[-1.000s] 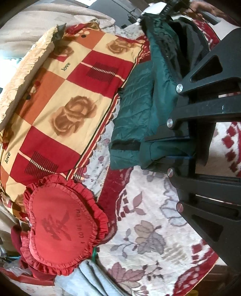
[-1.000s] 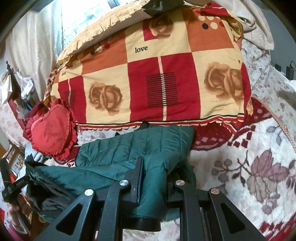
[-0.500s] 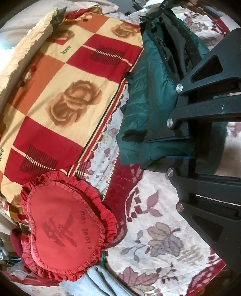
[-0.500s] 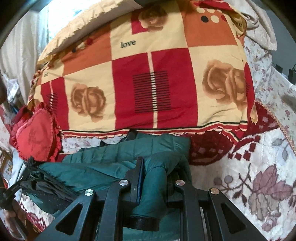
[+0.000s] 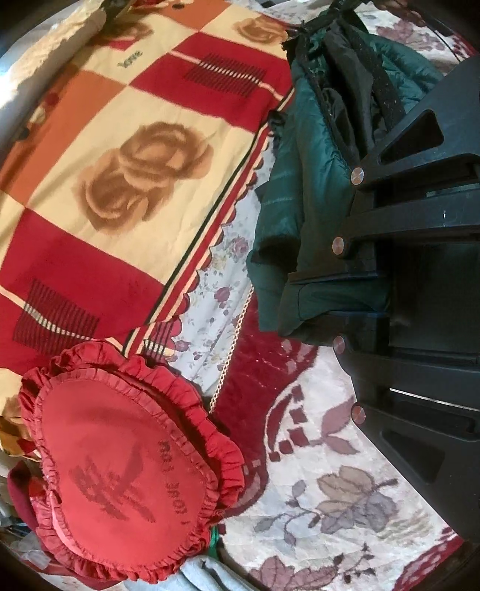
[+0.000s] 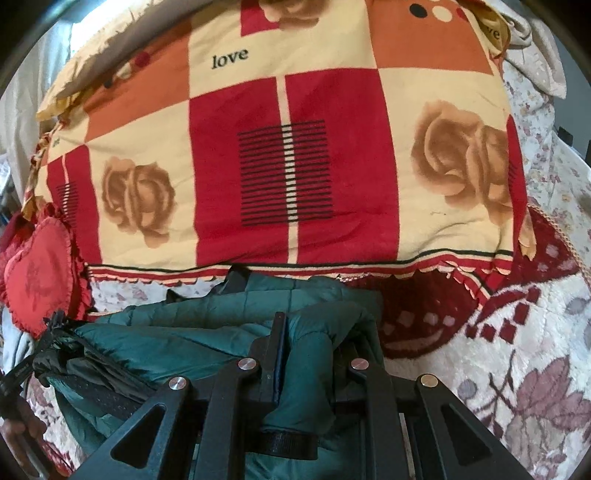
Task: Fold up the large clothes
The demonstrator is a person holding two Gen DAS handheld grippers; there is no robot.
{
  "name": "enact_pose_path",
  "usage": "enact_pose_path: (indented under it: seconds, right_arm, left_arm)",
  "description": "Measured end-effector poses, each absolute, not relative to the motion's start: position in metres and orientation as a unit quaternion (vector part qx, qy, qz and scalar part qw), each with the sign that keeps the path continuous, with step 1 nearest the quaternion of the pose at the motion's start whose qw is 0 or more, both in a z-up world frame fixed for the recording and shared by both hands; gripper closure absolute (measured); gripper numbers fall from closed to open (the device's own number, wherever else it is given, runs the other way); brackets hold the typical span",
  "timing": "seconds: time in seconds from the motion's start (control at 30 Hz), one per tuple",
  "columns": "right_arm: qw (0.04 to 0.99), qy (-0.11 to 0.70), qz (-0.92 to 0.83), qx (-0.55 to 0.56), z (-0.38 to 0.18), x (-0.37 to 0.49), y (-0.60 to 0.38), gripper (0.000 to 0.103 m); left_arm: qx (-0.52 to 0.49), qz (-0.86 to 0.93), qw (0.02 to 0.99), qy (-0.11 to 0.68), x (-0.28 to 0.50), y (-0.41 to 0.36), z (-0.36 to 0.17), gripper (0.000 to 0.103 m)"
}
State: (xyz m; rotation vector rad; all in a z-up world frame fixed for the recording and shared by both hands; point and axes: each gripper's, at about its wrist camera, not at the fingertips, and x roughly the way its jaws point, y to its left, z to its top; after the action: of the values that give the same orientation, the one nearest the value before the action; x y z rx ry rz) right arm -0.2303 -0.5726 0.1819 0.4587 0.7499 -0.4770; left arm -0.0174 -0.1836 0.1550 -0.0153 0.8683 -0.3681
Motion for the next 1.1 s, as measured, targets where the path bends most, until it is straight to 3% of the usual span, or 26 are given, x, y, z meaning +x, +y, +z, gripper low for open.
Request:
enact_pose_path:
  seconds: [0.43,0.9,1.0,1.07,1.1]
  right_arm:
    - [0.857,0.37,-0.257,0.251,0.126,-0.188,-0.596,0.088]
    - [0.856,0.344,-0.242,0.299,0.136,-0.204,-0.603,0.07]
    - [0.862,0.34,-0.237,0.293,0.148,-0.209,-0.598,0.065]
    - [0.863,0.336,-0.227,0.3,0.152,-0.211,-0.596,0.05]
    - [0.864,0.332,-0.222,0.306,0.155,-0.212,-0.596,0.044]
  left_arm:
    - [-0.016,-0.152,0.879,0.451,0.025,-0.204,0.114,0.091]
    - [-0.1,-0.202,0.847,0.481,0.041,-0.186,0.127,0.084]
    - [-0.104,-0.212,0.848,0.474,0.035,-0.183,0.14,0.075]
    - [-0.111,-0.217,0.853,0.461,0.032,-0.181,0.148,0.06]
    - [-0.112,-0.212,0.859,0.453,0.031,-0.179,0.152,0.042]
